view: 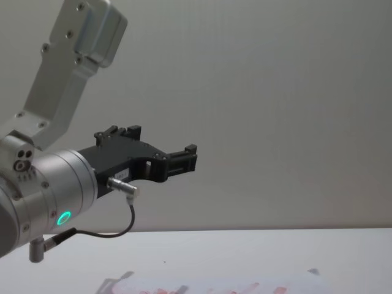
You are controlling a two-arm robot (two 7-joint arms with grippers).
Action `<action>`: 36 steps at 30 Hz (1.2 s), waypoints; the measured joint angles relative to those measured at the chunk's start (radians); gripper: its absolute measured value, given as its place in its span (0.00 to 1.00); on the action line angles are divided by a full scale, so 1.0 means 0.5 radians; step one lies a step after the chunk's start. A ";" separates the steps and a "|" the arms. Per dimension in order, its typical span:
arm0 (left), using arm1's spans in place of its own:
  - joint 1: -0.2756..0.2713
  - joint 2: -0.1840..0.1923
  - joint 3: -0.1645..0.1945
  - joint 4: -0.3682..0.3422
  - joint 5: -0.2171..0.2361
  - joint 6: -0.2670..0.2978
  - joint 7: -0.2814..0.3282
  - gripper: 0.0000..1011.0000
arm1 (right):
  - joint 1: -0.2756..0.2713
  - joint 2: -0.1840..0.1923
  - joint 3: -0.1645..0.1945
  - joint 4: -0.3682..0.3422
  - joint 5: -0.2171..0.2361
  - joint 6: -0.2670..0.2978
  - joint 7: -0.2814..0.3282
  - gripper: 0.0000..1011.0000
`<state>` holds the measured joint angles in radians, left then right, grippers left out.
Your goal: Use the one hand to pick up the stamp and affix it onto the A4 paper.
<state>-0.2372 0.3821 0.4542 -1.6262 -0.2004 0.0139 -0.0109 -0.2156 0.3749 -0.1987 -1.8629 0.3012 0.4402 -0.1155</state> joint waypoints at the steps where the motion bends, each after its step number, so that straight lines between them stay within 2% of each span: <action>1: 0.000 0.000 0.000 0.000 0.000 0.000 0.000 0.99 | 0.009 0.004 -0.002 -0.002 -0.016 0.003 0.020 0.21; 7: 0.000 0.000 0.000 0.000 0.000 0.000 0.000 0.99 | 0.059 0.015 -0.011 -0.006 -0.100 0.009 0.132 0.21; 14: 0.000 0.000 0.000 0.000 0.000 0.000 0.000 0.99 | 0.144 0.016 -0.028 0.011 -0.186 0.005 0.312 0.21; 17: 0.000 0.000 0.000 0.000 0.000 0.000 0.000 0.99 | 0.196 0.010 -0.039 0.037 -0.225 -0.006 0.427 0.21; 18: 0.000 0.000 0.000 0.000 0.000 0.000 0.000 0.99 | 0.196 0.010 -0.039 0.037 -0.225 -0.006 0.427 0.21; 27: 0.000 0.000 0.000 0.000 0.000 0.000 0.000 0.99 | 0.360 -0.027 -0.073 0.163 -0.285 -0.041 0.758 0.21; 30: 0.000 0.000 0.000 0.000 0.000 0.000 0.000 0.99 | 0.397 -0.039 -0.081 0.202 -0.293 -0.049 0.834 0.21; 36: 0.000 0.000 0.000 0.000 0.000 0.000 0.000 0.99 | 0.532 -0.080 -0.109 0.357 -0.315 -0.058 1.086 0.21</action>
<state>-0.2371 0.3821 0.4542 -1.6262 -0.2004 0.0139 -0.0110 0.0506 0.3347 -0.2529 -1.6846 0.1436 0.4113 0.4275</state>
